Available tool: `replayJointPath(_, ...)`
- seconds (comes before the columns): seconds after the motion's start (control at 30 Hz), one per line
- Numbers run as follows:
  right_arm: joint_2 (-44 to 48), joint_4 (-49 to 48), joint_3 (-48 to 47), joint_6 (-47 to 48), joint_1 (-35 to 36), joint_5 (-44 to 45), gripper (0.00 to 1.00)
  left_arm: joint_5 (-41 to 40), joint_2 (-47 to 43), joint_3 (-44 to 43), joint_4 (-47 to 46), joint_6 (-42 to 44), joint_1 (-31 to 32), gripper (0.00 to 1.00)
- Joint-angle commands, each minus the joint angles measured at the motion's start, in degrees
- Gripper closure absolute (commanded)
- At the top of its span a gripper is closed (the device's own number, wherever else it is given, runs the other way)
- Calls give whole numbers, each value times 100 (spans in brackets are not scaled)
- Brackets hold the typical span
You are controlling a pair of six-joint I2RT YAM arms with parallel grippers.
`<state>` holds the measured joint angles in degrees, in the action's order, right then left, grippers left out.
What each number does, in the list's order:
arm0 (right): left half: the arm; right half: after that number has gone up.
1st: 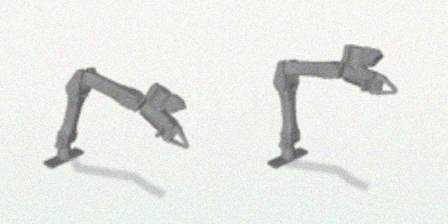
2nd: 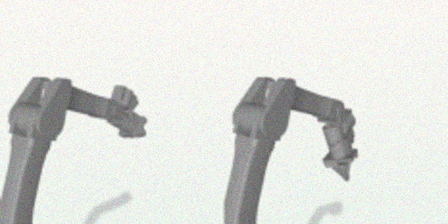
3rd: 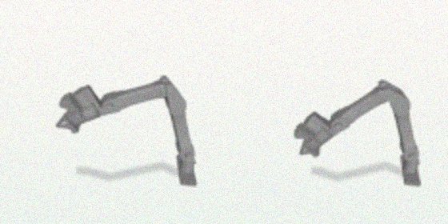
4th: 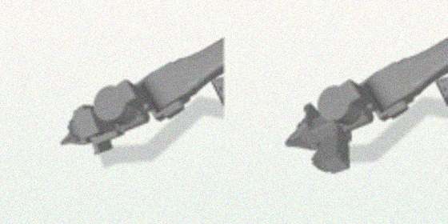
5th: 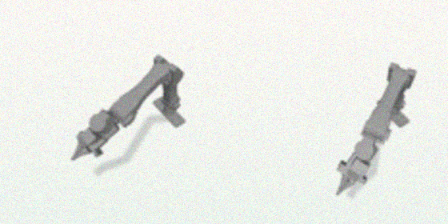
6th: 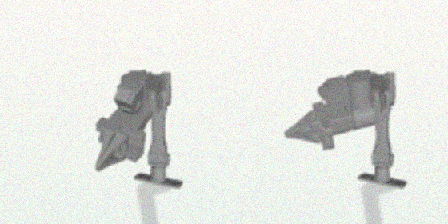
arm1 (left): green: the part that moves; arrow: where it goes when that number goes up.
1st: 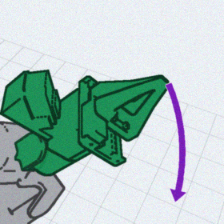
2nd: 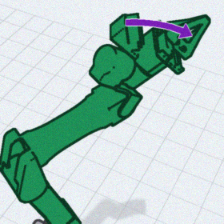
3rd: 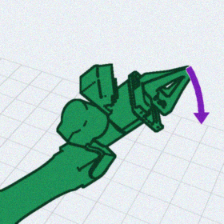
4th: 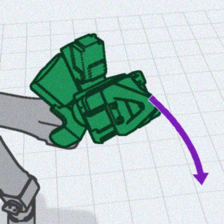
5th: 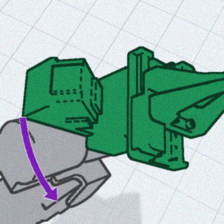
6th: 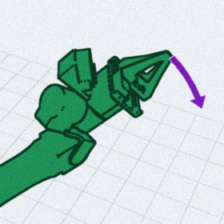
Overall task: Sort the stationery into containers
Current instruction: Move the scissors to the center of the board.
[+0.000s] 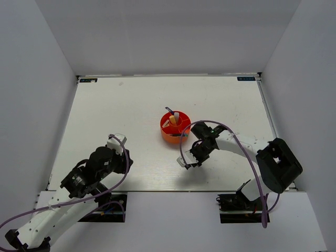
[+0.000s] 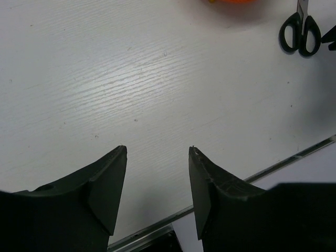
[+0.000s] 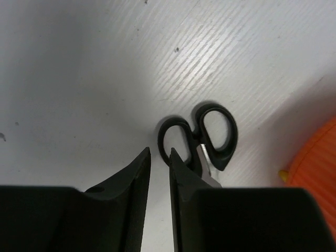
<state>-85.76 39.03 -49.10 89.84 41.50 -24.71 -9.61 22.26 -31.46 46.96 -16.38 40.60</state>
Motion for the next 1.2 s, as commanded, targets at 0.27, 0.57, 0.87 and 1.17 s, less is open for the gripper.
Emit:
replayJointPath(0.27, 885, -839, -124, -4340, -89, 1617, 100, 1145, 1657, -368, -820, -356, 26, 99)
replayJointPath(0.57, 1965, -1328, 1499, -2898, -133, 688, 73, 583, 3934, -1152, -2039, -1156, 853, 56)
replayJointPath(0.87, 1729, -1678, 1852, -1505, -115, -95, 67, 381, 4357, -958, -2525, -1684, 1046, 56)
replayJointPath(1.17, 1431, -1689, 1580, -1154, -107, -200, 64, 231, 3830, -414, -2288, -1763, 1055, 56)
